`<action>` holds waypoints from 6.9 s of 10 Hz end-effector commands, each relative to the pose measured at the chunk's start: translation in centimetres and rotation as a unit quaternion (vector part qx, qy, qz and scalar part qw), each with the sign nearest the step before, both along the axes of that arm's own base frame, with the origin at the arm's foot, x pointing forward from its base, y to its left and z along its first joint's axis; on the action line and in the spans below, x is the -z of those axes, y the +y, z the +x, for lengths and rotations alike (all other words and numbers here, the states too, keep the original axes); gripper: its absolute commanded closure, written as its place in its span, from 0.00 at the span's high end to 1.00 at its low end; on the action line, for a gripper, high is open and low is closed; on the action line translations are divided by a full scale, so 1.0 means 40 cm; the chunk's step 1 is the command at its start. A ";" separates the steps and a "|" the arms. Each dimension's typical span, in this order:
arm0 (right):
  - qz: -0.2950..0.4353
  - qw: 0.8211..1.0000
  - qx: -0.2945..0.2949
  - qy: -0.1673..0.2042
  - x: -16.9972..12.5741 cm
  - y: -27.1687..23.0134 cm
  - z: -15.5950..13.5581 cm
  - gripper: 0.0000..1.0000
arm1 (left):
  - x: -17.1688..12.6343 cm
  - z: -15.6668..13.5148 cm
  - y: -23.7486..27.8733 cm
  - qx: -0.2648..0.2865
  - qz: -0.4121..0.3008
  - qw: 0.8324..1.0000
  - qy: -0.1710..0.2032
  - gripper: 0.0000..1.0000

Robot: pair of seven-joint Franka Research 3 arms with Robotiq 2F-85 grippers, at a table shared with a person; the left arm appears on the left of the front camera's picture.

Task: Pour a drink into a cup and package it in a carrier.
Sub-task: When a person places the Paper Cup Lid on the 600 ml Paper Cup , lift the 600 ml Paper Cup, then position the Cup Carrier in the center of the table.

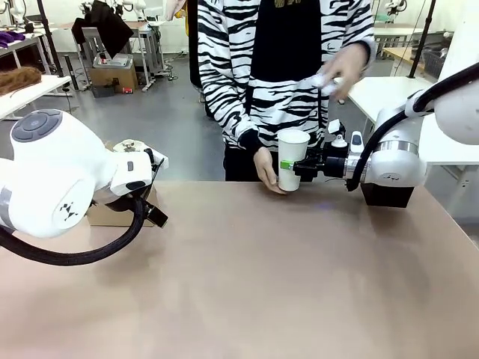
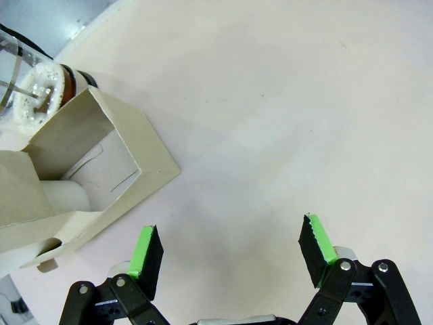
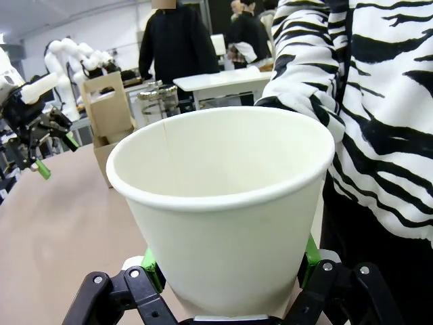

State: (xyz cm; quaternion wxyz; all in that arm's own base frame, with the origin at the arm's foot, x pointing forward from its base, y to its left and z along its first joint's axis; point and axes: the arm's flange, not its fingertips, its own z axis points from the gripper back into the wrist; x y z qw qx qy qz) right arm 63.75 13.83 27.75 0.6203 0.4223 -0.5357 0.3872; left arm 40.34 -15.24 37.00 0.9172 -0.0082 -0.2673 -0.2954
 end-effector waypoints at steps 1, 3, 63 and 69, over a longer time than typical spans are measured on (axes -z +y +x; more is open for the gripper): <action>0.007 1.000 0.005 -0.003 -0.005 0.006 -0.004 0.86 | -0.001 0.000 0.001 0.000 -0.002 1.000 0.000 1.00; 0.007 1.000 0.005 -0.003 -0.005 0.006 -0.004 0.86 | -0.001 0.000 0.001 0.000 -0.002 1.000 0.000 1.00; 0.026 0.999 -0.013 -0.026 -0.776 -0.081 -0.317 0.86 | -0.001 0.000 0.001 0.000 -0.002 1.000 0.000 1.00; 0.026 0.999 -0.013 -0.026 -0.776 -0.081 -0.317 0.86 | -0.156 -0.008 -0.010 -0.031 0.003 0.999 0.012 1.00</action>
